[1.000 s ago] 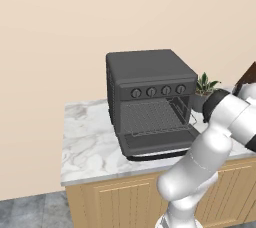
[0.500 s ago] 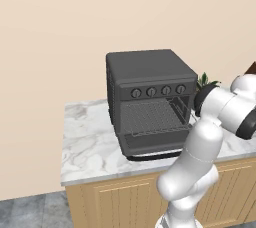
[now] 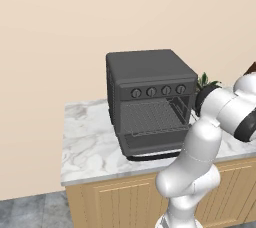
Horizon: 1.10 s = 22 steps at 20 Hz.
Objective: Pick up the heated bread from the toaster oven and place it in the bowl. Then move the bread bowl to the dining counter.
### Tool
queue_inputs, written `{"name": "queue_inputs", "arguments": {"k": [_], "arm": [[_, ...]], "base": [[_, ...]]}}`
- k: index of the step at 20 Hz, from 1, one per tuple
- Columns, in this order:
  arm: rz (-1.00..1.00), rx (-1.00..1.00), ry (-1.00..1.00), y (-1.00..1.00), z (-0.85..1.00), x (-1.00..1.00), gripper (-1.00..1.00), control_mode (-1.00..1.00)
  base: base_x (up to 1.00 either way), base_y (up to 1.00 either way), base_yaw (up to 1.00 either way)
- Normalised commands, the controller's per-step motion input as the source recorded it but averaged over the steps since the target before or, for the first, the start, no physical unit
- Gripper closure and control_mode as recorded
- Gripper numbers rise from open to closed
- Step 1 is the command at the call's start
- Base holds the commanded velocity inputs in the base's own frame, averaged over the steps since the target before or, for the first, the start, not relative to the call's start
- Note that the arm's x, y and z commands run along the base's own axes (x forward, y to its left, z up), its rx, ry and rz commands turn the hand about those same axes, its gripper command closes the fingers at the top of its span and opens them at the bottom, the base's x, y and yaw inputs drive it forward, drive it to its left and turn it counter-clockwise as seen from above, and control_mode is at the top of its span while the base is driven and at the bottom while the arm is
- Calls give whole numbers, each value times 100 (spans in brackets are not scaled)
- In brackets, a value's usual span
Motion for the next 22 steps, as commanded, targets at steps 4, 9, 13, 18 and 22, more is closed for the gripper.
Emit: {"name": "queue_inputs", "arguments": {"k": [4, 9, 13, 18, 22], "arm": [[-12, 0, 0, 0, -4, -61, -100, -100], [-12, 1, 0, 0, -31, -1, -100, -100], [-16, 2, 0, -8, -21, 6, -100, -100], [-18, 9, 0, -11, -14, 28, -100, -100], [-10, 12, 0, -18, -11, 28, -100, -100]], "base": [[0, 0, 0], [0, 0, 0], [0, 0, 0], [0, 0, 0], [0, 0, 0]]}}
